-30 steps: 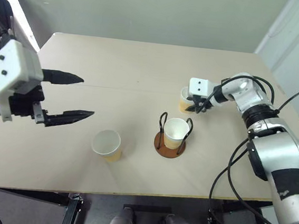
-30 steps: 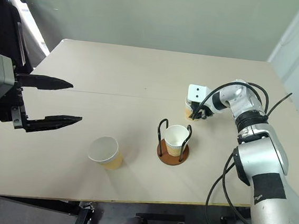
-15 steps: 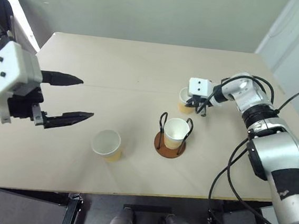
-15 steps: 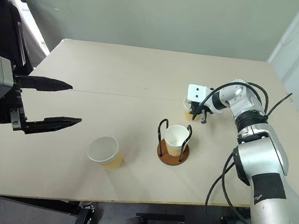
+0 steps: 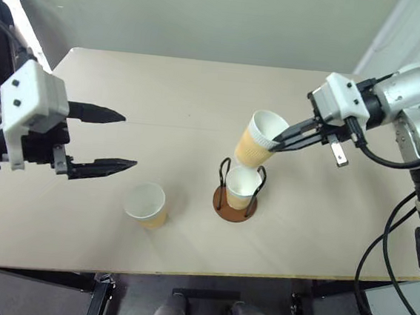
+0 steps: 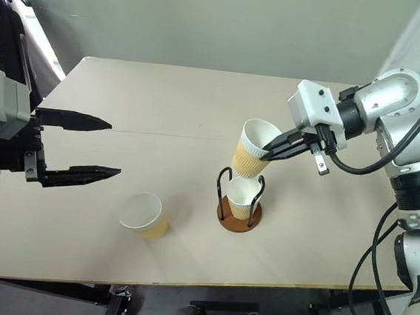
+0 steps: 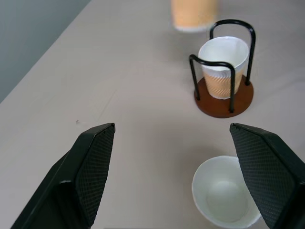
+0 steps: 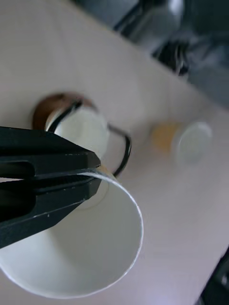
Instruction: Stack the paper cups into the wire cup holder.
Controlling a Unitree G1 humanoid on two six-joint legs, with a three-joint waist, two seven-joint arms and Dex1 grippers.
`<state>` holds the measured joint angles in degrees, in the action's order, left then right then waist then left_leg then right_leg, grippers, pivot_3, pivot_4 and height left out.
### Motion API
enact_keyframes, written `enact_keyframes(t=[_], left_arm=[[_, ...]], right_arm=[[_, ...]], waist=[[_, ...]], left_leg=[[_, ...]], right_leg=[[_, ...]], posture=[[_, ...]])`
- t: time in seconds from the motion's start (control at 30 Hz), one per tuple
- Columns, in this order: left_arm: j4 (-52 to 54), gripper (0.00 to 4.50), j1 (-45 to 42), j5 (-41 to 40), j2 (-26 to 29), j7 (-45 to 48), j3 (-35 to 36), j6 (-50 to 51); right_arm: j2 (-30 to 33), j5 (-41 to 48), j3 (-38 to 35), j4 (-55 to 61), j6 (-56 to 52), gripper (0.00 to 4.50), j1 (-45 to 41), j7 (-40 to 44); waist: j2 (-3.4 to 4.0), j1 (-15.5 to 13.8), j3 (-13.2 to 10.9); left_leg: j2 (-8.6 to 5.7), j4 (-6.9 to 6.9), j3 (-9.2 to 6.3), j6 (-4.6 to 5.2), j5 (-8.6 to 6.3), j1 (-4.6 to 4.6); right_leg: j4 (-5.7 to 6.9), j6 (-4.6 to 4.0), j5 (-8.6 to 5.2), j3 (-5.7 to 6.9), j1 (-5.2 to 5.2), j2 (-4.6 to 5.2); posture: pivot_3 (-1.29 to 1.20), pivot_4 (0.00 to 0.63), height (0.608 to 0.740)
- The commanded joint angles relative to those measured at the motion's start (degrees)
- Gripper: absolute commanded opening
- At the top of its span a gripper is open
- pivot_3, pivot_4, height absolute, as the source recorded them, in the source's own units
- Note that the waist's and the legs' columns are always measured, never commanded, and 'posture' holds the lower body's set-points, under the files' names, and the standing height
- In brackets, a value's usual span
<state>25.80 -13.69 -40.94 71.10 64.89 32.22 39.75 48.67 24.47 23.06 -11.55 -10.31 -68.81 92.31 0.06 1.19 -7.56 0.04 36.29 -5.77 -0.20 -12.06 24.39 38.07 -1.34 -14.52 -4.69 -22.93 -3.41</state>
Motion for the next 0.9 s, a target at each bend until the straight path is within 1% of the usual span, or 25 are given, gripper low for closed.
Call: enact_keyframes(t=[0.03, 0.13, 0.2, 0.33, 0.77, 0.9], left_arm=[[0.2, 4.15, -1.2, -0.3, 0.8, 0.2, 0.5, -1.0], [0.7, 4.15, -0.6, -0.2, 0.6, 0.2, 1.1, -0.7], [1.1, 4.15, -0.4, -0.2, 0.5, 0.0, 1.5, -0.5], [1.7, 4.15, 0.3, -0.2, 0.4, -0.2, 2.4, 0.0], [2.7, 4.15, 1.4, -0.4, 0.3, -0.7, 3.5, 0.7], [2.9, 4.15, 1.4, -0.5, 0.3, -0.8, 3.7, 0.9]], right_arm=[[4.1, 4.3, 2.4, 7.1, -1.2, 0.03, 0.6, 0.2], [2.9, 3.5, 2.8, 7.5, -1.6, 0.03, 0.7, 0.2], [3.0, 4.1, 3.7, 8.2, -1.6, 0.03, 1.2, 0.2], [2.4, 2.2, 5.1, 6.9, 0.3, 0.03, 1.9, 0.2], [-0.8, -1.3, 6.6, 3.6, 3.5, 0.03, 0.3, 0.2], [-1.2, -3.1, 7.0, 3.0, 6.1, 0.03, 0.3, 0.2]], waist=[[0.00, 0.1, 0.0], [-0.01, 0.2, 0.0], [-0.01, 0.2, 0.0], [-0.01, 0.2, 0.0], [-0.01, 0.2, 0.0], [-0.01, 0.2, 0.0]], left_leg=[[0.03, -0.10, -0.02, 0.04, 0.05, -0.13], [0.07, -0.10, -0.05, 0.05, 0.03, -0.35], [0.07, -0.10, -0.04, 0.05, 0.03, -0.35], [0.08, -0.10, -0.05, 0.08, 0.01, -0.32], [0.09, -0.09, -0.07, 0.08, 0.00, -0.31], [0.10, -0.09, -0.08, 0.08, 0.00, -0.31]], right_leg=[[0.02, -0.08, 0.02, 0.01, 0.08, -0.04], [0.02, -0.16, -0.02, 0.01, 0.29, -0.12], [0.02, -0.17, -0.02, 0.01, 0.27, -0.12], [-0.01, -0.17, -0.02, 0.02, 0.27, -0.13], [-0.01, -0.18, -0.02, 0.02, 0.27, -0.17], [-0.01, -0.19, -0.01, 0.03, 0.27, -0.17]], posture=[[0.00, 0.150, 0.740], [0.00, 0.150, 0.740], [0.00, 0.150, 0.740], [0.00, 0.150, 0.740], [0.00, 0.150, 0.740], [0.00, 0.150, 0.740]])
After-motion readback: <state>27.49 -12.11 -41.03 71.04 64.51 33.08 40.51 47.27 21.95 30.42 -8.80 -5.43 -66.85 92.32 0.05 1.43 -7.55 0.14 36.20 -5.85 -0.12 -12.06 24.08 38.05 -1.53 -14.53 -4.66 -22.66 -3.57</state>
